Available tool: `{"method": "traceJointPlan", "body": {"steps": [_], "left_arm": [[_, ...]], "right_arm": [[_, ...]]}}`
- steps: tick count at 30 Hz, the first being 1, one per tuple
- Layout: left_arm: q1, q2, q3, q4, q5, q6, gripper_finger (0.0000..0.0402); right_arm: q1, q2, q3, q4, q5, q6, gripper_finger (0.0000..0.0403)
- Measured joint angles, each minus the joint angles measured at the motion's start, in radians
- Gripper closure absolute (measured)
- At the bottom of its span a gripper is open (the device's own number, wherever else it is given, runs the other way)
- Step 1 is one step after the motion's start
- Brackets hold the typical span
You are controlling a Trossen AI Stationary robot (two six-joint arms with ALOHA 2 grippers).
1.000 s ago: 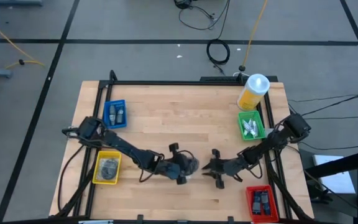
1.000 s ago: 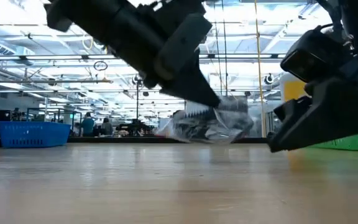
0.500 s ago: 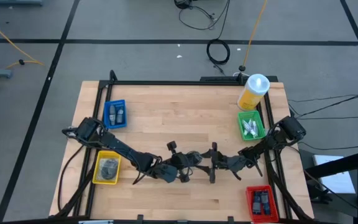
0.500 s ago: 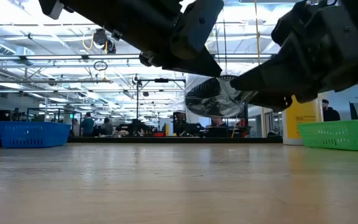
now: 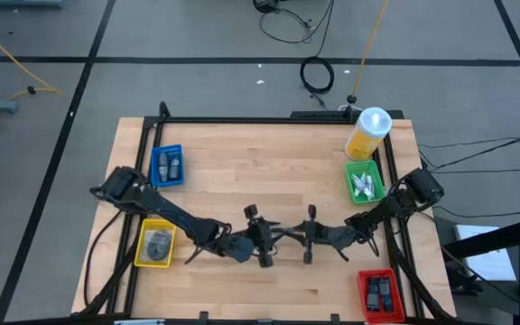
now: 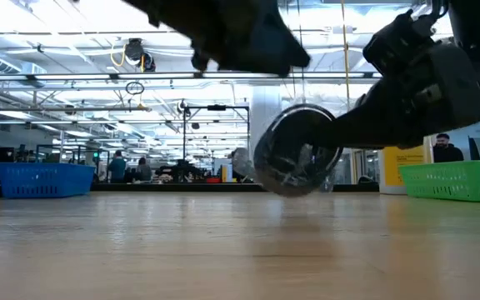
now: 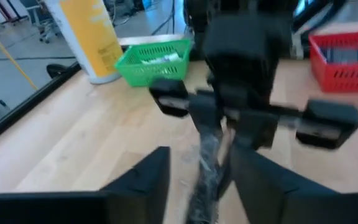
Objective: Pick & Place Travel size toiletries
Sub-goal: Put the black hairbrush into the yellow bin
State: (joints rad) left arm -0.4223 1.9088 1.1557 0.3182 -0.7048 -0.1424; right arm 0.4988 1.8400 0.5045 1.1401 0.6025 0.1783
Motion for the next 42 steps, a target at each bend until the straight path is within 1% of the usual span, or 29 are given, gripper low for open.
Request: {"method": "traceJointPlan", "body": {"steps": [2,5,7,10,11,13,16,20,23,26,32,38,42], "left_arm": [[-0.003,-0.037,0.000,-0.052,0.000,-0.023,0.0207],[-0.005,-0.077,0.000,-0.141,0.018,-0.080,0.0170],[0.002,-0.081,0.000,-0.160,0.061,-0.110,0.0153],[0.011,-0.067,0.000,-0.163,0.133,-0.126,0.0140],[0.014,-0.056,0.001,-0.148,0.159,-0.126,0.0139],[0.018,-0.034,0.000,-0.138,0.173,-0.122,0.0139],[0.018,0.000,0.000,-0.066,0.204,-0.083,0.0143],[0.021,0.037,0.000,0.051,0.273,-0.006,0.0144],[0.029,0.045,0.000,0.116,0.289,0.018,0.0144],[0.040,0.046,0.000,0.141,0.291,0.012,0.0144],[0.076,0.046,0.000,0.154,0.431,0.010,0.0141],[0.088,0.046,0.000,0.146,0.425,0.030,0.0123],[0.087,0.046,0.000,0.144,0.415,0.064,0.0124]], "right_arm": [[0.002,-0.012,-0.004,-0.024,-0.003,-0.003,0.0375],[0.013,-0.034,-0.013,-0.059,-0.003,0.008,0.0361],[0.029,-0.060,-0.026,-0.075,-0.002,-0.004,0.0362],[0.059,-0.103,-0.048,-0.070,-0.004,-0.047,0.0376],[0.067,-0.119,-0.054,-0.070,-0.004,-0.061,0.0380],[0.086,-0.152,-0.069,-0.069,-0.005,-0.083,0.0381],[0.106,-0.201,-0.090,-0.073,-0.005,-0.106,0.0375],[0.114,-0.238,-0.114,-0.079,-0.004,-0.112,0.0367],[0.114,-0.249,-0.132,-0.080,-0.004,-0.112,0.0374],[0.114,-0.248,-0.138,-0.076,-0.005,-0.112,0.0379],[0.114,-0.248,-0.138,-0.076,-0.006,-0.095,0.0369],[0.118,-0.248,-0.137,-0.077,-0.006,-0.108,0.0376],[0.118,-0.248,-0.137,-0.076,-0.006,-0.095,0.0370]]}}
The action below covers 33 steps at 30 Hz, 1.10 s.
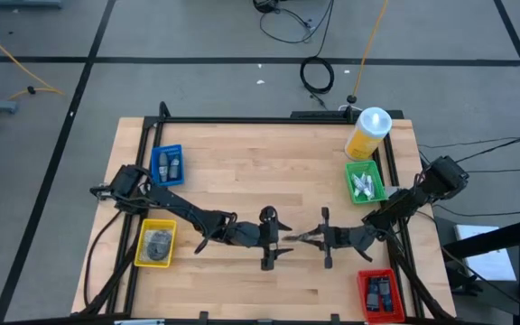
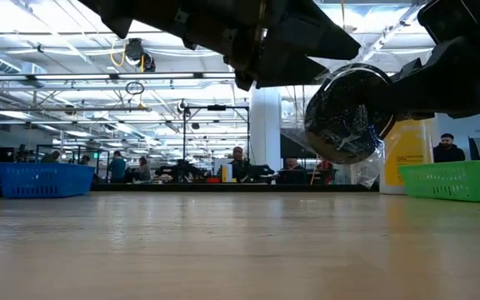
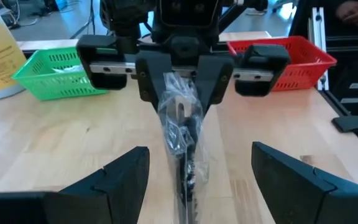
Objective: Pick & Place Travel size toiletries
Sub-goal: Put the black hairbrush into the yellow bin
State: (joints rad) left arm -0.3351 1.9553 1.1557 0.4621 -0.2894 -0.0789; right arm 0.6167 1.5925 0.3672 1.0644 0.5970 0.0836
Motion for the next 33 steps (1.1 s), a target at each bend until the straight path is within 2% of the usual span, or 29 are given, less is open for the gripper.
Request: {"method": "traceJointPlan", "body": {"steps": [9,26,29,33], "left_arm": [[0.000,0.001,0.000,-0.050,-0.002,0.050,0.0158],[0.002,0.002,0.000,-0.017,-0.009,0.085,0.0165],[0.002,0.002,0.000,-0.015,-0.009,0.084,0.0188],[0.002,0.002,0.000,-0.015,-0.009,0.084,0.0247]], "right_arm": [[-0.033,0.000,0.000,0.052,0.003,0.012,0.0375],[-0.039,0.000,0.000,0.068,-0.043,0.028,0.0362],[-0.041,0.000,0.000,0.068,-0.076,0.028,0.0359],[-0.041,0.000,0.000,0.068,-0.078,0.027,0.0357]]}}
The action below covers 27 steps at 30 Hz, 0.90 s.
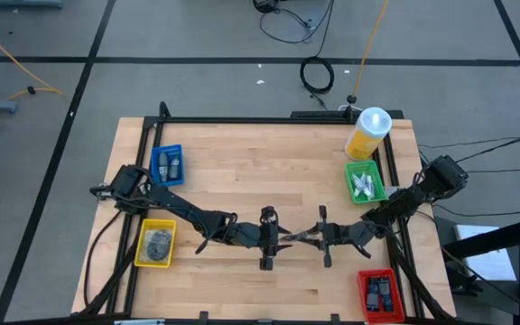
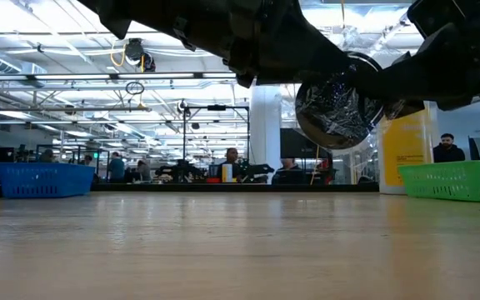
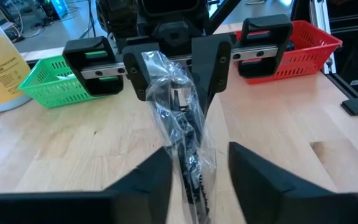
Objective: Pick & Place Travel size toiletries
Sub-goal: Put the black hairbrush into the yellow bin
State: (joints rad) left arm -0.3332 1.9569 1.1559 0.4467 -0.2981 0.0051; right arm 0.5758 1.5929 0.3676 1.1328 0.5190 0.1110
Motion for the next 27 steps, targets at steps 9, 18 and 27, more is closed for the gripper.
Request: {"method": "traceJointPlan", "body": {"steps": [9,18,27], "left_arm": [[-0.013,-0.020,0.000,-0.036,-0.018,-0.027,0.0387],[-0.082,-0.254,0.000,-0.508,-0.122,-0.367,0.0375],[-0.299,-0.581,0.000,-1.234,-0.039,-1.274,0.0379]], "right_arm": [[0.009,-0.009,0.000,-0.006,0.002,0.000,0.0311],[0.024,-0.106,-0.049,-0.068,0.004,-0.019,0.0228],[0.024,-0.108,-0.101,-0.054,0.004,0.057,0.0228]]}}
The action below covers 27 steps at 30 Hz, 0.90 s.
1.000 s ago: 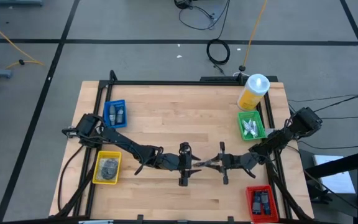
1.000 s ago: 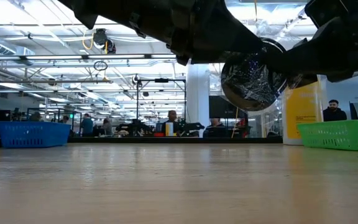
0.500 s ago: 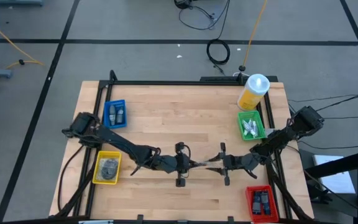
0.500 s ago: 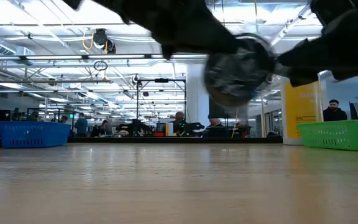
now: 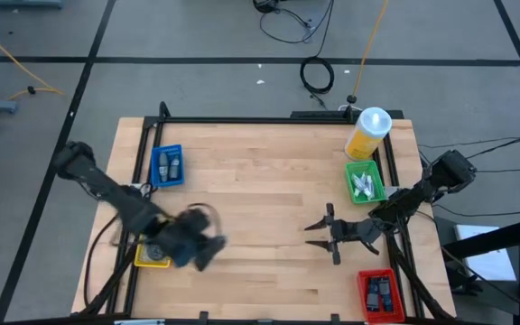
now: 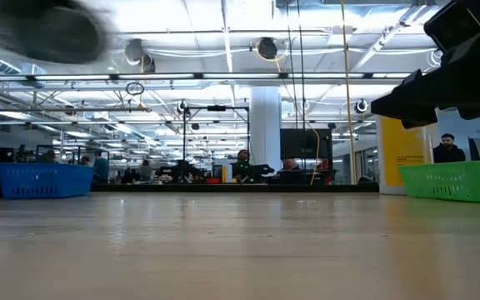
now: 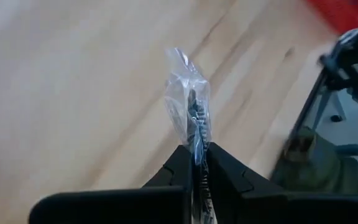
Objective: Pick & Place Travel size toiletries
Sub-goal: Put the black hairbrush into the yellow bin
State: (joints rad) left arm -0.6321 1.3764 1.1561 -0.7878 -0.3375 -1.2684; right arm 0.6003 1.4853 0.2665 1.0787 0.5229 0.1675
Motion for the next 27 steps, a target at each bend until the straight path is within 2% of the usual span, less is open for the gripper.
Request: {"method": "traceJointPlan", "body": {"steps": [5,9,12,16,20,27], "left_arm": [[-0.181,-0.099,0.000,-0.270,0.037,-0.446,0.0389],[-0.302,-0.116,0.000,-0.480,0.020,-0.707,0.0393],[-0.366,-0.109,0.000,-0.601,0.020,-0.892,0.0375],[-0.406,-0.089,0.000,-0.694,0.028,-1.011,0.0362],[-0.426,-0.075,0.000,-0.780,0.025,-1.110,0.0373],[-0.408,-0.089,-0.095,-0.739,0.021,-1.176,0.0390]], "right_arm": [[0.000,0.000,0.001,0.010,0.000,-0.001,0.0230],[0.000,0.000,0.001,0.010,0.000,0.000,0.0230],[0.000,0.000,0.001,0.011,0.000,-0.001,0.0231],[0.000,0.000,0.001,0.013,0.000,-0.003,0.0231],[0.000,0.000,0.001,0.013,0.000,0.001,0.0232],[0.000,0.000,0.001,0.009,-0.002,0.003,0.0234]]}}
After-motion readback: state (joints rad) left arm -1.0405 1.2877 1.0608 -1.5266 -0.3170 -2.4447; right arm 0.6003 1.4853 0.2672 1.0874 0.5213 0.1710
